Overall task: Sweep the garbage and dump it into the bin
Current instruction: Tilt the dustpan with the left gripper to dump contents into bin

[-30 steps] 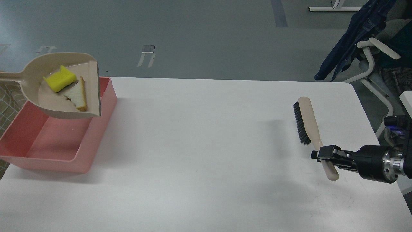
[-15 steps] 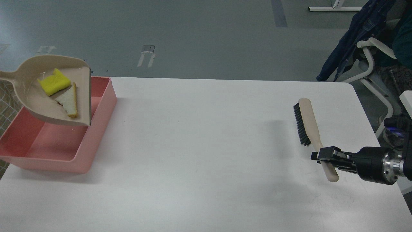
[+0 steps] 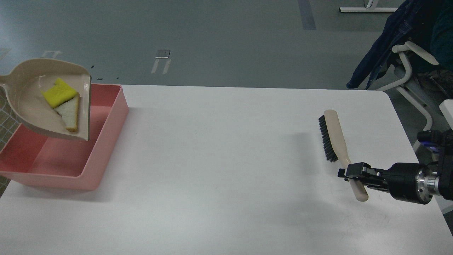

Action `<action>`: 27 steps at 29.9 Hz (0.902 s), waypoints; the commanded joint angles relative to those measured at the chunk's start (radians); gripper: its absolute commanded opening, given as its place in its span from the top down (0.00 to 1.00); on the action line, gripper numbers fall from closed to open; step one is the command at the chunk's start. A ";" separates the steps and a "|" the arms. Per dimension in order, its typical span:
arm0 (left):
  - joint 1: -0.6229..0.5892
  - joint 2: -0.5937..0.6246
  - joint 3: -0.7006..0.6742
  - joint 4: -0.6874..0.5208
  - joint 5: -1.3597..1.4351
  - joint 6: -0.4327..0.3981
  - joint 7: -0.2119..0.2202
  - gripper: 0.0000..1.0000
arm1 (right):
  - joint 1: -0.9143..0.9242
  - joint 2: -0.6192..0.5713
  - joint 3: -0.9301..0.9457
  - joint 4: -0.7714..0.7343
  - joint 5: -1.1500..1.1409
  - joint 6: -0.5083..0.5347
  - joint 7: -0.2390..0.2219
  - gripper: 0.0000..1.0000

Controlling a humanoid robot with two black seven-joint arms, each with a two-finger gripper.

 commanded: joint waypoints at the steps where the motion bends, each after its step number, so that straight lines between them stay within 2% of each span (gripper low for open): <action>1: 0.000 0.001 0.000 0.000 0.031 0.000 -0.004 1.00 | 0.000 0.000 0.000 0.000 0.000 0.000 0.000 1.00; 11: 0.019 0.041 0.002 0.002 0.098 0.071 -0.001 1.00 | -0.002 0.004 0.002 0.001 0.000 -0.002 0.000 1.00; 27: 0.017 0.050 -0.001 -0.004 0.192 0.131 -0.003 1.00 | -0.003 0.006 -0.001 0.001 0.000 -0.006 0.000 1.00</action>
